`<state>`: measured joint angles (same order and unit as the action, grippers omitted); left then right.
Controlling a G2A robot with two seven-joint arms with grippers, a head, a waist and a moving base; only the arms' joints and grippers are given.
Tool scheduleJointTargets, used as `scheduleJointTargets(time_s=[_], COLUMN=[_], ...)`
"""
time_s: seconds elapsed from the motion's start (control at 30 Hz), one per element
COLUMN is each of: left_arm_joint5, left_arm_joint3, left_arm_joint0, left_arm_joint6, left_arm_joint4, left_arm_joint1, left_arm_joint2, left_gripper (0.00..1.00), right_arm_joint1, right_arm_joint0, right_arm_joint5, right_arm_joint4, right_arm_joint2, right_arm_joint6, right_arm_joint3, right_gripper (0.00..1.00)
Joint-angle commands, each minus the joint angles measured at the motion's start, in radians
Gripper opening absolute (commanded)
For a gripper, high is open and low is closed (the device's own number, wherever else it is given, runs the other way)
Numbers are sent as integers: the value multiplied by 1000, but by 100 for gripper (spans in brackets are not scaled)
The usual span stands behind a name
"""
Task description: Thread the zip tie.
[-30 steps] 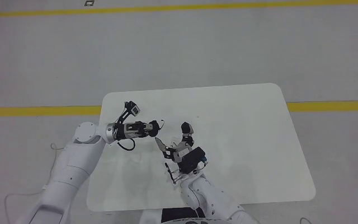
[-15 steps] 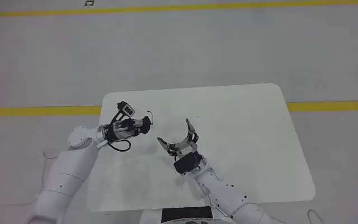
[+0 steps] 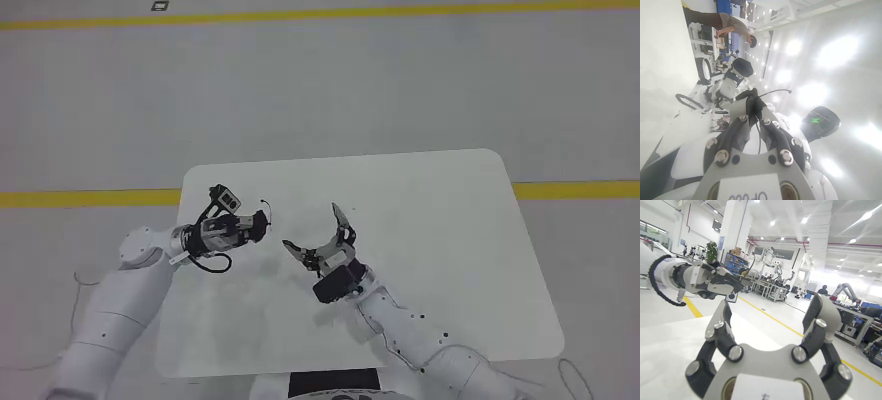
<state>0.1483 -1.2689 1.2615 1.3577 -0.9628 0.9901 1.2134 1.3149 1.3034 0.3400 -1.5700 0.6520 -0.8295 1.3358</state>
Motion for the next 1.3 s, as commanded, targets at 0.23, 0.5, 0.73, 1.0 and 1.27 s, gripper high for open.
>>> scheduleJointTargets(time_s=[0.23, 0.5, 0.73, 1.0, 1.27], left_arm_joint5=[-107, -73, -100, -120, -122], left_arm_joint3=[18, 21, 1, 5, 5], left_arm_joint0=[5, -9, 1, -4, -4], left_arm_joint6=[7, 2, -44, -61, -61], left_arm_joint4=[-155, -129, -152, -165, -167], left_arm_joint1=[13, 19, 23, 30, 31], left_arm_joint2=[-18, -33, -37, -52, -54], left_gripper=[0, 0, 0, 0, 0], right_arm_joint1=[-25, -36, -39, -48, -49], right_arm_joint0=[-89, -127, -140, -185, -207], right_arm_joint5=[0, 0, 0, 0, 0], right_arm_joint4=[0, 0, 0, 0, 0], right_arm_joint2=[-65, -85, -99, -144, -176], right_arm_joint6=[22, 11, 30, 37, 46], right_arm_joint3=[-38, -47, -44, -54, -61], right_gripper=[100, 100, 100, 83, 28])
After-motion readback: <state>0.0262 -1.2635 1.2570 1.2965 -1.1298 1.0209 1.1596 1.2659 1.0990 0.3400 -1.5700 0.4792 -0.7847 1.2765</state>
